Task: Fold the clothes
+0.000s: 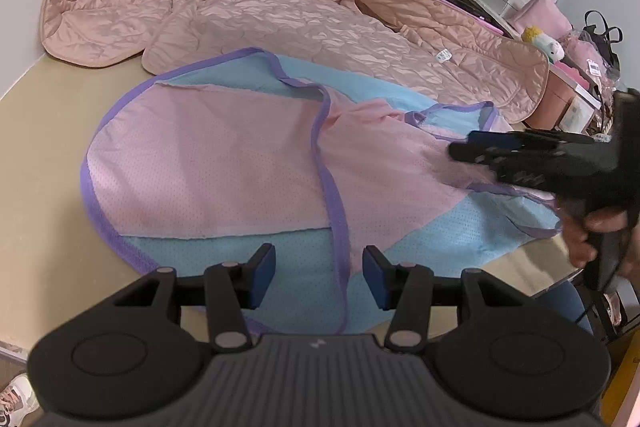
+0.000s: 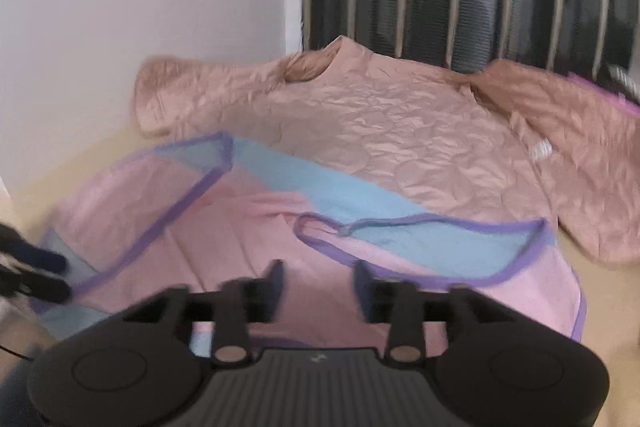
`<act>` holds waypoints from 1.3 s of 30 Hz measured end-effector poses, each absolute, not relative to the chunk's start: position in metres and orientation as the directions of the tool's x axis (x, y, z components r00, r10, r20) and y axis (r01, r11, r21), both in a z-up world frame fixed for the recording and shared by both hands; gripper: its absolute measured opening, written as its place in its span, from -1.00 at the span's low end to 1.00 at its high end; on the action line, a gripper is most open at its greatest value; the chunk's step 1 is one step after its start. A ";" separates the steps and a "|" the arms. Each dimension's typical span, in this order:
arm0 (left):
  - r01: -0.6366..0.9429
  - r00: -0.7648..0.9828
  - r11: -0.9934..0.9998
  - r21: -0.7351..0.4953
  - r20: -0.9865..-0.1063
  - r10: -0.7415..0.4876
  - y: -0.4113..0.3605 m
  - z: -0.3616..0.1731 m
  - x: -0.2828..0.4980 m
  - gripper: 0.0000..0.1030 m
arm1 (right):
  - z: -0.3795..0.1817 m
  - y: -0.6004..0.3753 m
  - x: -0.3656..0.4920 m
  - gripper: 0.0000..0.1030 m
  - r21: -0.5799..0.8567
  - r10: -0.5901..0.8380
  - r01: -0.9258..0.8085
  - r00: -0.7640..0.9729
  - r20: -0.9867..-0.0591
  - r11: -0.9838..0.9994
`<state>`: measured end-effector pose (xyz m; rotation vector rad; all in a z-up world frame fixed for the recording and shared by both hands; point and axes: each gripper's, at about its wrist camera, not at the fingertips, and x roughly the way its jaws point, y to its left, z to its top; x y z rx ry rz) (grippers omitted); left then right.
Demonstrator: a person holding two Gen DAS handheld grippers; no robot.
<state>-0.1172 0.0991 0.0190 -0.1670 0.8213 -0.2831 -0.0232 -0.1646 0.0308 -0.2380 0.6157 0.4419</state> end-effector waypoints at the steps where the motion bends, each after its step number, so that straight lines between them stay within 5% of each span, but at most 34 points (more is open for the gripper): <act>1: 0.182 0.648 0.950 -0.255 -0.695 -0.311 0.099 0.019 -0.118 -0.04 | 0.026 -0.156 -0.023 -0.30 -0.128 0.295 -0.458 0.737 -0.608 0.880; 6: 0.184 0.648 0.949 -0.257 -0.694 -0.314 0.099 0.019 -0.119 -0.04 | 0.016 -0.165 -0.015 -0.99 0.008 0.310 -0.394 0.710 -0.633 0.919; 25: 0.206 0.647 0.948 -0.243 -0.694 -0.318 0.097 0.018 -0.119 0.08 | 0.096 -0.214 -0.039 -0.99 0.124 0.280 -0.251 0.874 -0.398 0.960; 27: 0.206 0.648 0.947 -0.245 -0.691 -0.320 0.097 0.018 -0.120 0.12 | 0.090 -0.210 -0.033 -0.82 0.074 0.289 -0.287 0.845 -0.451 0.955; 28: 0.208 0.649 0.947 -0.245 -0.689 -0.321 0.096 0.018 -0.120 0.12 | 0.081 -0.207 -0.029 -0.46 0.056 0.293 -0.306 0.823 -0.487 0.951; 29: 0.211 0.650 0.947 -0.243 -0.689 -0.321 0.095 0.018 -0.120 0.13 | 0.071 -0.203 -0.025 -0.33 0.041 0.296 -0.324 0.798 -0.525 0.945; 33: 0.212 0.648 0.947 -0.241 -0.690 -0.321 0.095 0.018 -0.120 0.13 | 0.038 -0.186 -0.015 -0.38 -0.010 0.278 -0.348 0.764 -0.582 0.937; 35: 0.212 0.648 0.947 -0.241 -0.690 -0.321 0.095 0.018 -0.121 0.13 | 0.030 -0.184 -0.008 -0.91 0.030 0.288 -0.342 0.739 -0.609 0.939; 39: 0.211 0.647 0.947 -0.242 -0.692 -0.321 0.095 0.019 -0.121 0.13 | 0.044 -0.189 -0.019 -1.00 0.051 0.289 -0.313 0.789 -0.543 0.948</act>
